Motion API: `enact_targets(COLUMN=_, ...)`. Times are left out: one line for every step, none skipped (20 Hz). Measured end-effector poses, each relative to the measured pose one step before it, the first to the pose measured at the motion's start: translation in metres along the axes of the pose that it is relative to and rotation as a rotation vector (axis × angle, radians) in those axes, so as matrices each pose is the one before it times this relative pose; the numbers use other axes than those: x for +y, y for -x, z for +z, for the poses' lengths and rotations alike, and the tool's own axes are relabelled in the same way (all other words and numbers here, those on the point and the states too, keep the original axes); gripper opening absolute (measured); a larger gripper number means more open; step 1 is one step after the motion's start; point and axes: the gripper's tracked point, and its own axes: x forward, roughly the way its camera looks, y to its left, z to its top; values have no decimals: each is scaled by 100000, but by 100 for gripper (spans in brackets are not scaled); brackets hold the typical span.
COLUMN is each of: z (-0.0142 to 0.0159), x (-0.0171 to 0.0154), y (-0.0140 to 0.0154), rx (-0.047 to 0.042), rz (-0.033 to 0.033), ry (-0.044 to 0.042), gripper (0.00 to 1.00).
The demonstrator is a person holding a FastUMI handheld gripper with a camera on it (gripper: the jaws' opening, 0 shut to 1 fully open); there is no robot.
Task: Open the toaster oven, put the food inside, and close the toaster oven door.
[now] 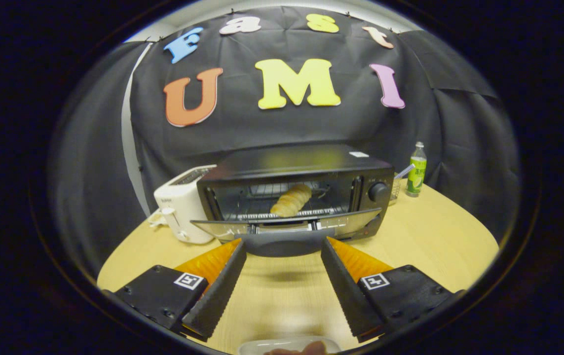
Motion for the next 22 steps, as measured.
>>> enact_targets(z=1305, x=64, y=884, rx=-3520, rz=89, ry=-61, gripper=100)
enact_targets(z=1303, x=53, y=858, rx=-3667, rz=-187, ry=377, gripper=100)
enact_targets(z=1120, x=73, y=988, rx=-2804, rz=-69, ry=768, gripper=100)
enact_targets(z=1059, x=41, y=925, rx=-2125, rz=55, ry=539, gripper=100)
enact_targets(z=865, x=172, y=1131, rx=-1559, rz=238, ry=300, gripper=100)
enact_targets(z=874, x=116, y=1103, rx=-1068, rz=131, ry=451, gripper=100)
enact_targets(z=879, x=95, y=1015, rx=-1095, rz=-267, ry=819, gripper=100)
enact_targets(z=1072, x=48, y=1192, rx=-1607, rz=-416, ry=1218, gripper=100)
enact_targets(z=1050, x=139, y=1114, rx=-2067, rz=-197, ry=1078, gripper=100)
enact_targets(z=1051, x=-49, y=1177, rx=-1832, rz=-837, ry=1295, gripper=100)
enact_targets(z=1026, x=-142, y=1274, rx=-1898, rz=-1172, ry=899, gripper=100)
enact_targets(z=982, x=-33, y=1258, rx=-1426, rz=-908, ry=550, gripper=100)
enact_targets(z=871, x=34, y=1326, rx=-1289, rz=-612, ry=202, gripper=100)
enact_targets(z=741, x=53, y=1285, rx=-624, rz=-101, ry=-18, gripper=100)
enact_targets(z=529, x=223, y=1237, rx=-384, rz=-117, ry=-129, gripper=100)
enact_targets(z=477, x=-104, y=1258, rx=84, rz=-1136, ry=138, gripper=100)
enact_targets(z=615, x=-131, y=1112, rx=-386, rz=-513, ry=1190, gripper=100)
enact_targets(z=814, x=52, y=1024, rx=-939, rz=166, ry=1954, gripper=100)
enact_targets(z=926, x=27, y=862, rx=-2550, rz=-442, ry=892, gripper=100)
enact_targets(z=861, x=121, y=880, rx=-2375, rz=-94, ry=-206, gripper=100)
enact_targets(z=-57, x=118, y=1349, rx=-1162, rz=614, ry=-966, gripper=100)
enact_targets(z=213, x=542, y=1244, rx=-658, rz=1385, ry=-1495, gripper=100)
